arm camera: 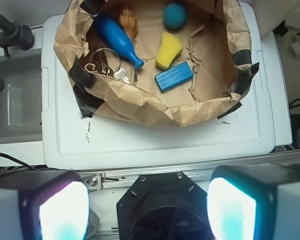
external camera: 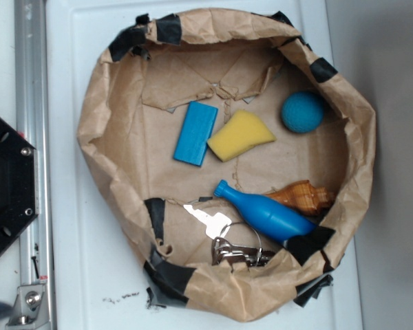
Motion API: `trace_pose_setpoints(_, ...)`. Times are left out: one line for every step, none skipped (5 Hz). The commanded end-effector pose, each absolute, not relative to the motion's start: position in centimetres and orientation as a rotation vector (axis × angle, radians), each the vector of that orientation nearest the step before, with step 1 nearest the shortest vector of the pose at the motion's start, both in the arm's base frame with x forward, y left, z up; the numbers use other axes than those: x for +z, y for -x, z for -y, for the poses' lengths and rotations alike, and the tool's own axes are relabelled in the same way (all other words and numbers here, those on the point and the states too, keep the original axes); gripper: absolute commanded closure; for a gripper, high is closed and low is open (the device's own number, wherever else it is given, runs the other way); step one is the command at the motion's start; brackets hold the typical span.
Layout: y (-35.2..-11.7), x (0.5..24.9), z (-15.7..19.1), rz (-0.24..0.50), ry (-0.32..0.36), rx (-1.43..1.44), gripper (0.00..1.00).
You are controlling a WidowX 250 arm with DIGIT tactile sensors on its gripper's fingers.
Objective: Grab the blue ball.
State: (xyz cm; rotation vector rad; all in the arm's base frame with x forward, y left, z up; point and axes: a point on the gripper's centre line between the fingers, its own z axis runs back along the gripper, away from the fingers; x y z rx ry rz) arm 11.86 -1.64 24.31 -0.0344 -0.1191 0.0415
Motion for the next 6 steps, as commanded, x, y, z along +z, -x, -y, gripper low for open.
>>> trace_pose_setpoints(-11.9, 24.3, 1.6, 0.119, 0.034, 0.041, 0.00)
trace_pose_setpoints(-16.1, 20.7, -3.3, 0.267, 0.017, 0.287, 0.00)
trace_pose_setpoints(-20.0, 19.4, -4.5, 0.370, -0.026, 0.332, 0.00)
trace_pose_setpoints(-23.2, 17.1, -5.5, 0.395, -0.045, 0.361, 0.00)
trace_pose_setpoints(-26.5, 14.2, -5.8, 0.373, -0.050, 0.328, 0.00)
trace_pose_setpoints(-30.2, 9.7, -5.4, 0.393, -0.002, 0.249, 0.00)
